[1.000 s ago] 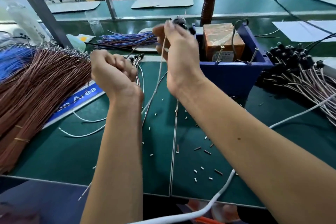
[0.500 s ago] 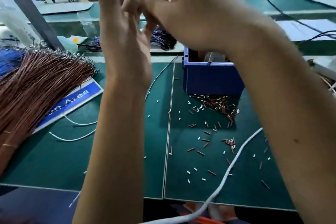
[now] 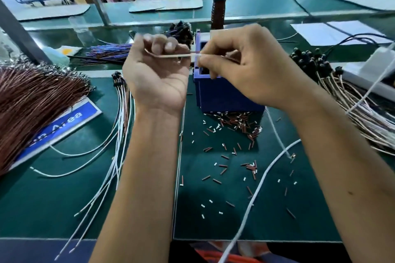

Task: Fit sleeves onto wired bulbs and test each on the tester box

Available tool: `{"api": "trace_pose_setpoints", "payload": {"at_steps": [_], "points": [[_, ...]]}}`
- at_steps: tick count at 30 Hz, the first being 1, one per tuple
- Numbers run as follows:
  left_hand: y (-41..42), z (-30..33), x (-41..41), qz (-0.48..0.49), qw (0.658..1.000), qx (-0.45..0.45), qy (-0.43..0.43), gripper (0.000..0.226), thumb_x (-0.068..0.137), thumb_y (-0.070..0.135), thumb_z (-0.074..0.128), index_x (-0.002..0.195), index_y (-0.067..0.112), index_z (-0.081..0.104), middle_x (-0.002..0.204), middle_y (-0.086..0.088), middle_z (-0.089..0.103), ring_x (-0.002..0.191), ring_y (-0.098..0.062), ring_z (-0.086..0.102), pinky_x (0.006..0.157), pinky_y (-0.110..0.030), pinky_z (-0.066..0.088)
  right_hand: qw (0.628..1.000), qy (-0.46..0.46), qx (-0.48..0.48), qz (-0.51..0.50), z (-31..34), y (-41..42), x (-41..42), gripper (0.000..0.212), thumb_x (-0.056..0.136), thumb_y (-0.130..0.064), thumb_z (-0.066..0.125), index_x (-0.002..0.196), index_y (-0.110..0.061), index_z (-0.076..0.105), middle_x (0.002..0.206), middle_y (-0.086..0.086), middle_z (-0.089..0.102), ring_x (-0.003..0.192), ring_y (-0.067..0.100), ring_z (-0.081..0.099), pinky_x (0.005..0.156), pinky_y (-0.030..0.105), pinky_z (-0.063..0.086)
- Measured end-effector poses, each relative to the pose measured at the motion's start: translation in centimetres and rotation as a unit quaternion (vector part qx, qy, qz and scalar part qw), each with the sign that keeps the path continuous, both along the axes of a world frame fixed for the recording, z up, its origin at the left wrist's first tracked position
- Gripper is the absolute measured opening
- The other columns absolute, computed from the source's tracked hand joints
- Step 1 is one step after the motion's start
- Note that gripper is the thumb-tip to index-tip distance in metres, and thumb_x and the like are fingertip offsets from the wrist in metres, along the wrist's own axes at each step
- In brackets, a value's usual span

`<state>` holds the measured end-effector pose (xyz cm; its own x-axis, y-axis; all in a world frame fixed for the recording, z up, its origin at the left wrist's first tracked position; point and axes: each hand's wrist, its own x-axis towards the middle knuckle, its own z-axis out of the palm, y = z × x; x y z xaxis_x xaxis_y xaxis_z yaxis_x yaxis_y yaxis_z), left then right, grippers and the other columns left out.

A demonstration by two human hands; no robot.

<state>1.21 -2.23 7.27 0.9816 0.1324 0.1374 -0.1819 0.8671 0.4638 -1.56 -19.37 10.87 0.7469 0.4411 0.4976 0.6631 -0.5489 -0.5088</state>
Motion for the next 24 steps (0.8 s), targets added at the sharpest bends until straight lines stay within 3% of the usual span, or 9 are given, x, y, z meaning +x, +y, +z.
{"api": "trace_pose_setpoints", "payload": {"at_steps": [1,3,7,11,17,21,24], "points": [[-0.1,-0.4,0.2,-0.042,0.996,-0.070,0.020,0.041,0.106,0.028,0.040,0.068,0.015,0.051,0.060,0.002,0.042,0.054,-0.016,0.043,0.067,-0.030,0.041,1.000,0.002,0.015,-0.009,-1.0,-0.5,0.1,0.017,0.101,-0.022,0.068,0.089,-0.013,0.077,0.071,-0.007,0.070,0.061,0.008,0.059,0.065,0.026,0.047],[0.0,-1.7,0.5,-0.082,0.990,-0.110,0.031,0.040,0.107,0.031,0.038,0.069,0.018,0.040,0.057,0.004,0.031,0.052,-0.014,0.031,0.065,-0.029,0.031,0.999,0.018,0.037,-0.012,-2.9,-1.3,0.0,0.015,0.102,-0.019,0.068,0.094,-0.011,0.079,0.073,-0.005,0.072,0.064,0.010,0.061,0.067,0.032,0.049],[-0.1,-4.1,-0.1,-0.123,0.988,-0.088,0.023,0.040,0.110,0.034,0.035,0.072,0.022,0.033,0.056,0.006,0.030,0.049,-0.010,0.031,0.064,-0.025,0.028,0.996,0.055,0.060,0.023,-6.9,-2.8,-0.3,0.020,0.105,-0.011,0.060,0.117,-0.012,0.077,0.081,-0.005,0.074,0.056,0.005,0.053,0.057,0.018,0.040],[0.6,-5.2,-0.2,-0.178,0.980,-0.074,-0.046,0.035,0.105,0.034,0.038,0.074,0.019,0.038,0.057,0.006,0.031,0.050,-0.009,0.035,0.063,-0.026,0.034,0.981,0.112,0.150,0.042,-9.4,-4.1,-0.2,0.025,0.107,-0.009,0.055,0.124,-0.013,0.073,0.084,-0.001,0.076,0.048,0.016,0.045,0.047,0.031,0.039],[1.2,-5.5,-0.6,-0.184,0.976,0.088,-0.071,0.037,0.098,0.037,0.044,0.071,0.022,0.023,0.055,0.009,0.015,0.047,-0.006,0.013,0.054,-0.026,0.015,0.954,0.161,0.251,0.044,-10.7,-5.1,0.2,0.020,0.106,-0.004,0.056,0.119,-0.009,0.071,0.089,0.007,0.078,0.049,0.017,0.051,0.051,0.019,0.045],[0.9,-5.3,-1.0,-0.234,0.939,0.221,-0.120,0.047,0.087,0.030,0.070,0.070,0.018,0.028,0.054,0.006,0.024,0.047,-0.009,0.016,0.049,-0.026,0.016,0.946,0.168,0.277,0.022,-11.0,-5.5,-0.1,0.003,0.101,-0.005,0.066,0.100,-0.005,0.069,0.083,0.009,0.078,0.044,0.017,0.054,0.045,0.015,0.041],[-0.9,-5.5,-1.5,-0.162,0.903,0.378,-0.129,0.030,0.086,0.021,0.063,0.071,0.015,0.037,0.058,0.003,0.035,0.049,-0.010,0.022,0.048,-0.027,0.016,0.938,0.167,0.305,0.001,-11.1,-5.7,0.0,0.007,0.097,-0.009,0.072,0.092,-0.005,0.069,0.077,0.010,0.077,0.042,0.014,0.053,0.043,0.015,0.040]]}}
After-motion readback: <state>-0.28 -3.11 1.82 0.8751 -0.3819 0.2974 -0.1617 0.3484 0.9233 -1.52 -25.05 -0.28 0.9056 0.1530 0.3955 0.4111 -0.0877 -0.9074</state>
